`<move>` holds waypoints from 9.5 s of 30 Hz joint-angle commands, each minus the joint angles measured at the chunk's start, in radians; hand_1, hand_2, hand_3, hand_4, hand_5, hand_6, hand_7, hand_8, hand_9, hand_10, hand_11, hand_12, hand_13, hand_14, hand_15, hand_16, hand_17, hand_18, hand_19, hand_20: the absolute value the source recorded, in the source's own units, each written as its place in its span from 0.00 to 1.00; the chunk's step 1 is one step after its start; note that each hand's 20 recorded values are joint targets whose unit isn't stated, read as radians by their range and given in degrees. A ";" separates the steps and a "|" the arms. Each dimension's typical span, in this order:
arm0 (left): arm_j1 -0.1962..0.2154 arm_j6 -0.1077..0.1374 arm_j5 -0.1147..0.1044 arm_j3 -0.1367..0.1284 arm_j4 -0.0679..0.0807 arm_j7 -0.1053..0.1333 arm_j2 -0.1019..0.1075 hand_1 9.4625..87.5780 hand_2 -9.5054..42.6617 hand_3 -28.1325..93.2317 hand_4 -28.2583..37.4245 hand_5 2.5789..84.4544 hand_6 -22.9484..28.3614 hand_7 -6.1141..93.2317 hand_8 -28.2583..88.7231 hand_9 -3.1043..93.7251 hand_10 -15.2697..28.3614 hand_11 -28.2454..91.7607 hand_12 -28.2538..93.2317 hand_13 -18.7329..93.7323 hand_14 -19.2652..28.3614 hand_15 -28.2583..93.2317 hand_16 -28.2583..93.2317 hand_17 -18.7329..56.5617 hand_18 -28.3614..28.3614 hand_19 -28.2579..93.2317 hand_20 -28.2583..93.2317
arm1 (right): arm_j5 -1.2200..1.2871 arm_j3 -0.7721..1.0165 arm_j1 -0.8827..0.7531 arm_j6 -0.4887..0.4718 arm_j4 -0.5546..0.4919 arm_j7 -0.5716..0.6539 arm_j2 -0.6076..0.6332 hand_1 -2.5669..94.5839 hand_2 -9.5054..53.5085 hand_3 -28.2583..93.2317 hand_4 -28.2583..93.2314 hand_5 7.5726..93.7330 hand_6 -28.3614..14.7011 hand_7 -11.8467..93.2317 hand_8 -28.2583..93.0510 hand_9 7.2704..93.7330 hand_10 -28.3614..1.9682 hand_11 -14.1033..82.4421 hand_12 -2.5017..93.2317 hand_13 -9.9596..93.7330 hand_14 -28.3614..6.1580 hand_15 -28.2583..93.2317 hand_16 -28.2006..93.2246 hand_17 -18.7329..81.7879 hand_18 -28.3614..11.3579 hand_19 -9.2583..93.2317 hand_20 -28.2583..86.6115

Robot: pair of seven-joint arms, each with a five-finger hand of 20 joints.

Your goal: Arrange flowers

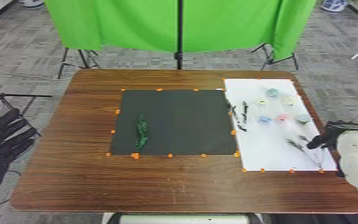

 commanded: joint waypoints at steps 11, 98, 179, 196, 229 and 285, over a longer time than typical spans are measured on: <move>0.002 0.015 -0.008 0.006 0.002 -0.017 -0.008 0.19 0.03 0.80 0.00 0.32 0.46 0.29 0.14 0.27 0.58 0.41 0.36 0.36 0.69 0.48 0.24 0.12 0.91 0.59 0.28 | 0.152 -0.024 -0.045 0.097 0.033 0.029 -0.054 0.44 0.03 0.84 0.00 0.87 0.71 0.52 0.22 0.94 0.63 0.58 0.33 0.85 0.60 0.81 0.44 0.60 0.17 1.00 0.65; -0.106 -0.016 0.004 0.078 0.043 -0.110 0.047 0.19 0.04 0.80 0.00 0.33 0.46 0.29 0.14 0.27 0.58 0.41 0.36 0.36 0.69 0.48 0.24 0.12 0.91 0.60 0.28 | -0.154 -0.612 0.468 0.099 0.272 0.002 -0.839 0.21 0.38 0.87 0.01 1.00 0.73 0.57 0.16 1.00 0.74 0.85 0.22 1.00 0.70 0.91 0.43 0.83 0.12 1.00 0.86; -0.068 -0.005 0.002 0.066 0.031 -0.067 0.007 0.19 0.06 0.80 0.00 0.33 0.46 0.29 0.14 0.28 0.58 0.41 0.36 0.36 0.70 0.48 0.24 0.12 0.91 0.60 0.28 | -0.258 -0.672 0.592 0.171 0.400 -0.259 -0.323 0.40 0.06 0.90 0.00 0.86 0.71 0.53 0.27 0.96 0.69 0.62 0.36 0.88 0.63 0.84 0.47 0.65 0.17 1.00 0.76; -0.062 0.001 0.004 0.072 0.030 -0.057 0.004 0.19 0.06 0.80 0.00 0.33 0.46 0.29 0.14 0.28 0.58 0.41 0.36 0.36 0.70 0.48 0.24 0.12 0.91 0.60 0.28 | -0.183 -0.545 0.468 0.472 0.345 -0.248 -0.318 0.44 0.01 0.97 0.05 0.82 0.50 0.61 0.30 0.96 0.70 0.55 0.37 0.92 0.76 0.74 0.49 0.68 0.23 1.00 0.70; -0.067 -0.002 0.005 0.071 0.033 -0.062 0.003 0.20 0.06 0.80 0.01 0.32 0.46 0.30 0.14 0.27 0.58 0.41 0.36 0.36 0.69 0.48 0.24 0.12 0.91 0.60 0.28 | -0.118 -0.407 0.238 0.674 0.018 -0.444 -0.326 0.41 0.15 1.00 0.08 0.90 0.52 0.46 0.28 0.84 0.67 0.69 0.41 0.84 0.69 0.89 0.46 0.64 0.25 1.00 0.79; -0.067 -0.008 0.007 0.068 0.032 -0.066 -0.009 0.20 0.07 0.81 0.00 0.33 0.46 0.30 0.14 0.27 0.58 0.41 0.36 0.36 0.69 0.48 0.24 0.12 0.91 0.60 0.28 | -0.389 -0.294 0.060 0.642 0.074 -0.729 -0.181 0.44 0.00 0.87 0.00 0.53 0.65 0.51 0.03 0.59 0.71 0.64 0.40 0.64 0.69 0.82 0.42 0.48 0.30 0.89 0.64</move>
